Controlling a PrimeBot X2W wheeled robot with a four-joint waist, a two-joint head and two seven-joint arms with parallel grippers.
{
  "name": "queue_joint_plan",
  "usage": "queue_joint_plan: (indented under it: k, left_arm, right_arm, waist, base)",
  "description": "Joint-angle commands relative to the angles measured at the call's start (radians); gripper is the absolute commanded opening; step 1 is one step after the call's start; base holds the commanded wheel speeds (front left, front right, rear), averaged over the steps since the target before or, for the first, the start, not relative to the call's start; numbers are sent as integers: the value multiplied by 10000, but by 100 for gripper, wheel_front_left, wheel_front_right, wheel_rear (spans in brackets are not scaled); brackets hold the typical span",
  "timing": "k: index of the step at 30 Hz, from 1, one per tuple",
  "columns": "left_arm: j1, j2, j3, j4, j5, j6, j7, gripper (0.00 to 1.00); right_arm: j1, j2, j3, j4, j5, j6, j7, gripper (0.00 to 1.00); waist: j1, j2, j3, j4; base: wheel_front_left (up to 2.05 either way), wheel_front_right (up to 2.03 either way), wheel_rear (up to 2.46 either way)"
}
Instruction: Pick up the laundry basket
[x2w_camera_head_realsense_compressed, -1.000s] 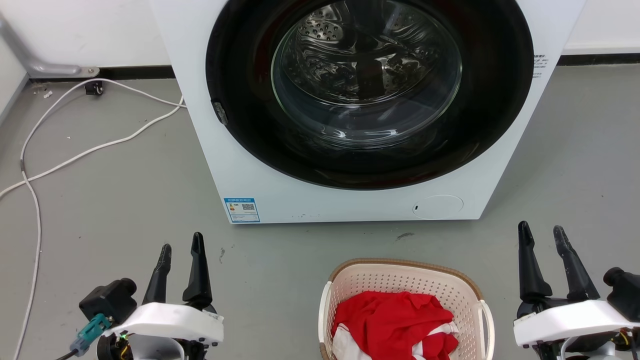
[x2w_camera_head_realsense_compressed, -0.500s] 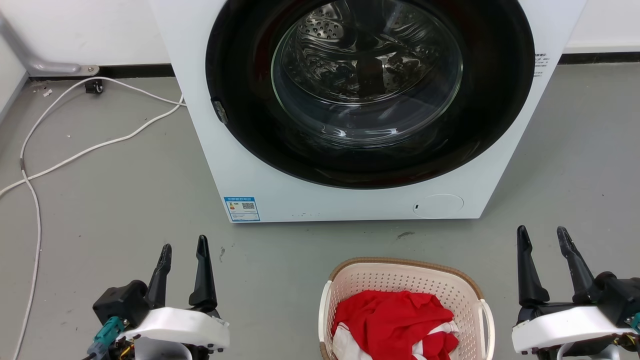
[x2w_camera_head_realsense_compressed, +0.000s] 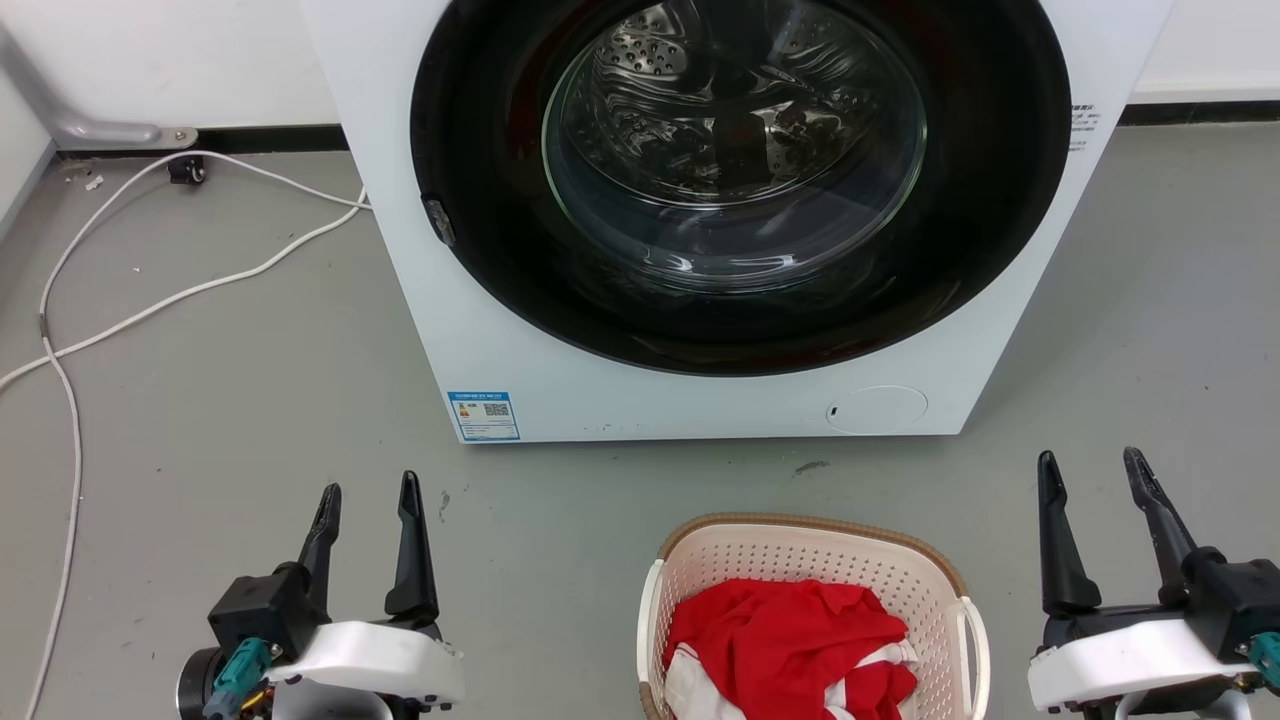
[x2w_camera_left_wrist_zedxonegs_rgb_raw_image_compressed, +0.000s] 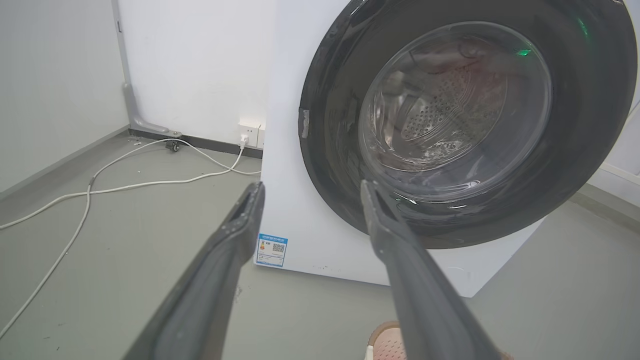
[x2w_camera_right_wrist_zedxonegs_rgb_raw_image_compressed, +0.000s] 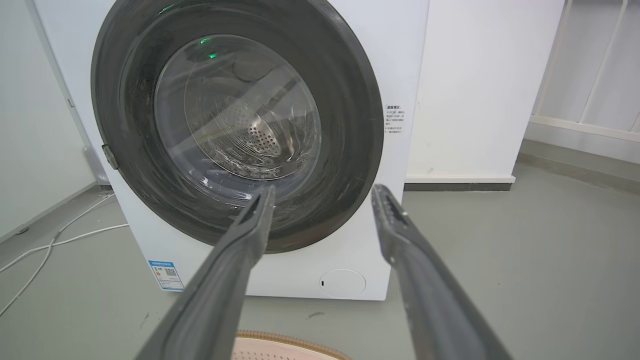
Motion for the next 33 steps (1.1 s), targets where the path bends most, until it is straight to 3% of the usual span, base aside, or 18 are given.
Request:
queue_joint_plan:
  k: [1,22,33]
  left_arm:
    - [98,32,-21,-80,236,51,-105,100]
    - [341,32,110,-213,1506,-88,-494,100]
    - [359,30,177,-179,1399,-164,-484,100]
  right_arm:
    - [119,-32,-40,-104,-240,-3,-82,100]
    - [273,-33,-130,-170,-1435,-3,-467,100]
    - [273,-32,-170,-49,-1205,-5,-456,100]
  waist:
    - [0,0,6,2]
    - [0,0,0,40]
    - [0,0,-11,46]
  base:
    - [0,0,0]
    - [0,0,0]
    - [0,0,0]
